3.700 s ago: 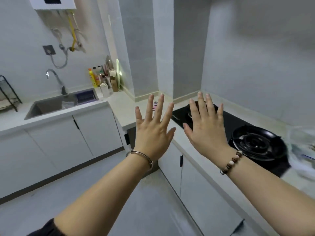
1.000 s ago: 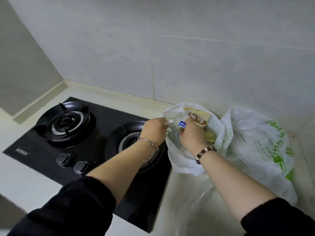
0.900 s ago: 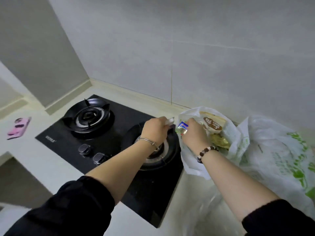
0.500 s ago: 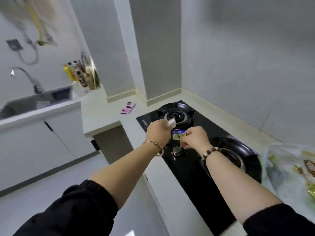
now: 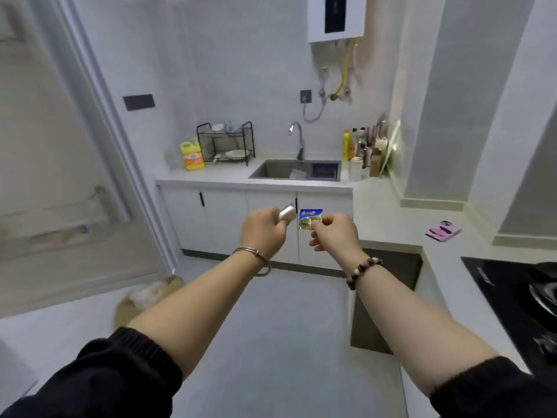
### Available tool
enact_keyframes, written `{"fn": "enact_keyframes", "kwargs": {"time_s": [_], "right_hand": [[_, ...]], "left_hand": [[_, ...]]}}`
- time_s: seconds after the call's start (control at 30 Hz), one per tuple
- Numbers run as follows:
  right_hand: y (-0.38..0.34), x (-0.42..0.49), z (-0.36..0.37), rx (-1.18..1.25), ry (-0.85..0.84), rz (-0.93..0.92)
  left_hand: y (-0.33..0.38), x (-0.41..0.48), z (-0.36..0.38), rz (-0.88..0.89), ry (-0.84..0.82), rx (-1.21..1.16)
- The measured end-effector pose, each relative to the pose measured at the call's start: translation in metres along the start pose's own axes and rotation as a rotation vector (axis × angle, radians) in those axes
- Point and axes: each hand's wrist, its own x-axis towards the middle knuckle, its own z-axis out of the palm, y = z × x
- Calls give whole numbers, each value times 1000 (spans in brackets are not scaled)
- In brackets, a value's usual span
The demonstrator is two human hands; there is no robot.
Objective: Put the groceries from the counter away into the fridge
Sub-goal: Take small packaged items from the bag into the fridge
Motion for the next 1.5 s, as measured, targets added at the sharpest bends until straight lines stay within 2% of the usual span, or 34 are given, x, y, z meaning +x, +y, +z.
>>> {"fn": "enact_keyframes", "kwargs": {"time_s": [0.17, 0.3, 0.6, 0.8, 0.87, 0.97, 1.03, 1.1, 1.17, 1.33, 1.5], "right_hand": [[-67, -16, 124, 79, -133, -183], [-107, -41, 194, 169, -226, -303], [-177, -53, 282, 272, -334, -577], [-215, -22, 337, 92, -362, -780], [-227, -10, 353, -38, -334, -867], [-244, 0, 373, -240, -425, -887], [-252, 4, 387, -354, -524, -853], [-257, 7, 404, -443, -579, -839], [-262, 9, 422, -526, -618, -827], [-259, 12, 445, -786, -716, -792], [-255, 17, 447, -877, -693, -755]], "left_hand": [[-101, -16, -103, -137, 188, 37], [-149, -34, -165, -197, 314, 14], [-215, -54, -250, -290, 556, -49], [-264, -28, -302, -327, 548, 49], [-283, -11, -318, -343, 484, 168], [-315, 13, -336, -457, 239, 328], [-334, 23, -343, -517, 61, 330], [-353, 31, -348, -540, -40, 320], [-367, 36, -348, -528, -133, 352], [-390, 46, -346, -394, -378, 604], [-397, 54, -345, -321, -580, 581]]}}
